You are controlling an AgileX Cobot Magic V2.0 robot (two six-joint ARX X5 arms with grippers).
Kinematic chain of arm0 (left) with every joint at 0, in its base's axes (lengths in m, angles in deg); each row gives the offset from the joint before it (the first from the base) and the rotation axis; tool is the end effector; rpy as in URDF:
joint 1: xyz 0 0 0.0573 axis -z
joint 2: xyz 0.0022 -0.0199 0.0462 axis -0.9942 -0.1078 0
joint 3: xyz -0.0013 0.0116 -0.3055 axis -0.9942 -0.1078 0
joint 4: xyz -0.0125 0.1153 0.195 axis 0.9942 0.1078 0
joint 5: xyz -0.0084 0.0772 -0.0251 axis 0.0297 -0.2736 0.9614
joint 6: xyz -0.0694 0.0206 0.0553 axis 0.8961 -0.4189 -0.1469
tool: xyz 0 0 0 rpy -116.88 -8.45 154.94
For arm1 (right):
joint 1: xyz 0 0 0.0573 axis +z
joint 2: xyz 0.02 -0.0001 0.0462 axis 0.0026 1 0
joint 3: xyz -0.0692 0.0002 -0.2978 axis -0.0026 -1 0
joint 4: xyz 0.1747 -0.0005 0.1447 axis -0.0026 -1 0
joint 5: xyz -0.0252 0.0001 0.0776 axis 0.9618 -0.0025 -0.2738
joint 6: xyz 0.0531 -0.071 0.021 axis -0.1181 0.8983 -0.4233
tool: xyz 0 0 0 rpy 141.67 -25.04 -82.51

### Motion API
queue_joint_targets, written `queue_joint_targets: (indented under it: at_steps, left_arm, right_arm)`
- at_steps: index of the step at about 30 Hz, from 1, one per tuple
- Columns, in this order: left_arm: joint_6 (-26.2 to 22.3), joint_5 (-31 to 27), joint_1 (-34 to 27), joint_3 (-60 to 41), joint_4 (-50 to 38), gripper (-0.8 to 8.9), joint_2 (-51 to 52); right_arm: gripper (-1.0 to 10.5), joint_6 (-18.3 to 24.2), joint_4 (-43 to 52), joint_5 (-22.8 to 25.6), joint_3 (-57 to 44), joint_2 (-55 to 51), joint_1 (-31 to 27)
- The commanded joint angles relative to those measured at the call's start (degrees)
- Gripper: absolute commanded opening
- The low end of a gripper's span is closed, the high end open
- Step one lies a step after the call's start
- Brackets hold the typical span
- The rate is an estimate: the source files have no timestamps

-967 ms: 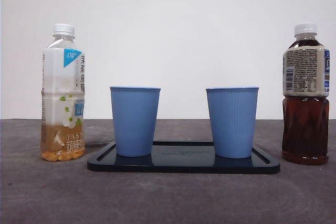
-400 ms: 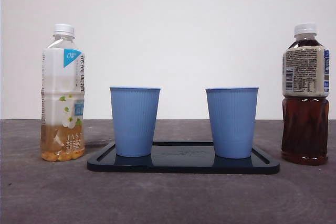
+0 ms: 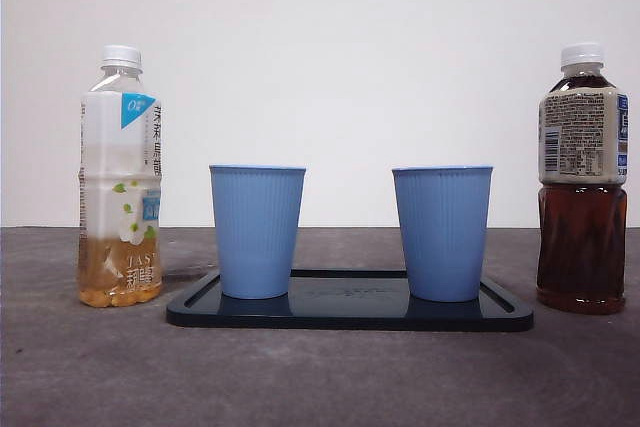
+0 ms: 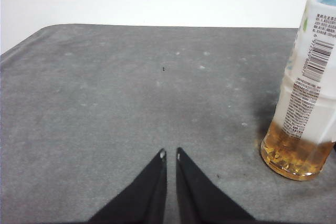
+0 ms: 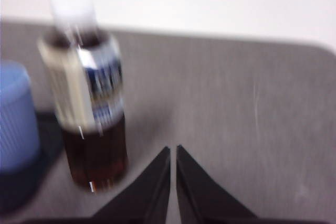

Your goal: Pour the drink into the cup

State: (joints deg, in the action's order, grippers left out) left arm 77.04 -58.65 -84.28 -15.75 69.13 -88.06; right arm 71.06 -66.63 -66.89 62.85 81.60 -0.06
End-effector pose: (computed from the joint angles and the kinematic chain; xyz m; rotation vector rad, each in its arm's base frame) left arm 0.0762 0.0018 0.1482 -0.0048 0.1556 0.0243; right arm 0.0710 0.0039 0.1807 -0.0258 0.1958 0.0516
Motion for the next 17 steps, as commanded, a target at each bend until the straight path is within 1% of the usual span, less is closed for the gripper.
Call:
queue_joint_targets:
  at_steps: [1, 7, 9, 12, 17]
  left_arm:
    - [-0.9, 0.0, 0.0, -1.2, 0.2, 0.27, 0.1]
    - [-0.9, 0.0, 0.0, -1.2, 0.2, 0.28, 0.1]
    - [-0.9, 0.0, 0.0, -1.2, 0.2, 0.28, 0.1]
    - [-0.9, 0.0, 0.0, -1.2, 0.2, 0.28, 0.1]
    - [-0.9, 0.0, 0.0, -1.2, 0.2, 0.28, 0.1]
  right_arm:
    - [0.2, 1.0, 2.6, 0.1, -2.9, -2.1, -0.6]
    - [0.2, 1.0, 4.9, 0.3, -9.0, -4.5, -0.9]
    - [0.2, 1.4, 5.9, 0.5, -9.2, -4.5, -0.9]
    - [0.2, 1.7, 6.4, 2.4, -9.5, -4.5, -0.9]
    - [0.2, 2.1, 6.8, 2.6, -9.6, -4.5, -0.9]
